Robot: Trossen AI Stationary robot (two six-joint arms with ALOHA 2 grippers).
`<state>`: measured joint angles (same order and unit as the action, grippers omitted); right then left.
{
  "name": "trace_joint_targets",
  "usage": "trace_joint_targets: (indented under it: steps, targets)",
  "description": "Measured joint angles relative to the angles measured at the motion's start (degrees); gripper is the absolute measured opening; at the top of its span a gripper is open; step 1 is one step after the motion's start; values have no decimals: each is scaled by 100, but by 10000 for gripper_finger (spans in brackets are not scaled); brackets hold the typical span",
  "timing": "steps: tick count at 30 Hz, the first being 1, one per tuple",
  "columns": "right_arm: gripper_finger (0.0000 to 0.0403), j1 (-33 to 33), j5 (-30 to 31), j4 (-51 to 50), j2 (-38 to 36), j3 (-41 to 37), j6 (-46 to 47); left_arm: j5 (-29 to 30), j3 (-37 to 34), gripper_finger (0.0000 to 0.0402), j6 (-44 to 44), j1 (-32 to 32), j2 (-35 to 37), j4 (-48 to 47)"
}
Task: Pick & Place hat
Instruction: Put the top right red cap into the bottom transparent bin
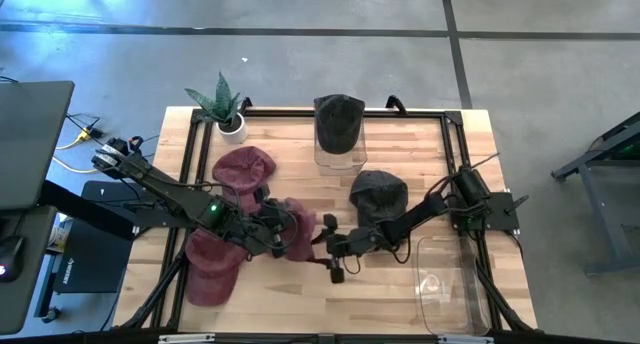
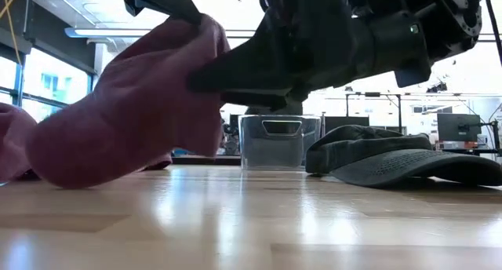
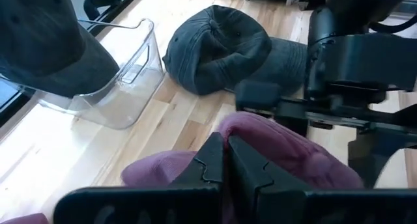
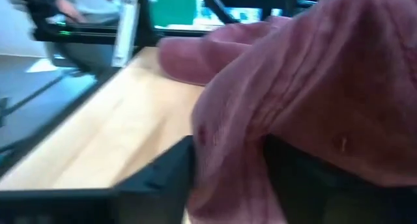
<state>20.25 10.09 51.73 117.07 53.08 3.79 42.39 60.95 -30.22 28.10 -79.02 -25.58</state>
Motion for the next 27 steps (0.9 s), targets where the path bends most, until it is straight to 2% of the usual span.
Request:
trace_joint_targets:
  steps: [5, 6, 9, 11, 15, 18, 22, 25, 27]
  targets:
    - [29, 0, -414, -52, -1, 94, 27, -103, 0, 4, 22, 4, 0, 31]
    - [15, 0, -461, -81, -1, 94, 25, -148, 0, 7, 28, 4, 0, 32]
    - [22, 4, -479, -476, -64, 94, 259, -487, 0, 29, 203, 4, 0, 26]
    - [23, -5, -632, -1103, -229, 94, 372, -820, 0, 54, 321, 0, 0, 12]
    - [5, -62, -1178, -2385, -704, 89, 373, -1555, 0, 121, 540, 0, 0, -46]
    - [14, -74, -1615, -2786, -902, 74, 353, -2001, 0, 175, 850, 0, 0, -33]
    - [10, -57, -2169, -2951, -930, 72, 50, -2099, 18, 237, 1567, -152, -236, 328]
    - [4, -54, -2416, -3037, -932, 70, -76, -2100, -13, 269, 2175, -376, -545, 528]
    - [9, -25, -2427, -3034, -932, 70, -115, -2167, 24, 284, 2634, -578, -794, 986]
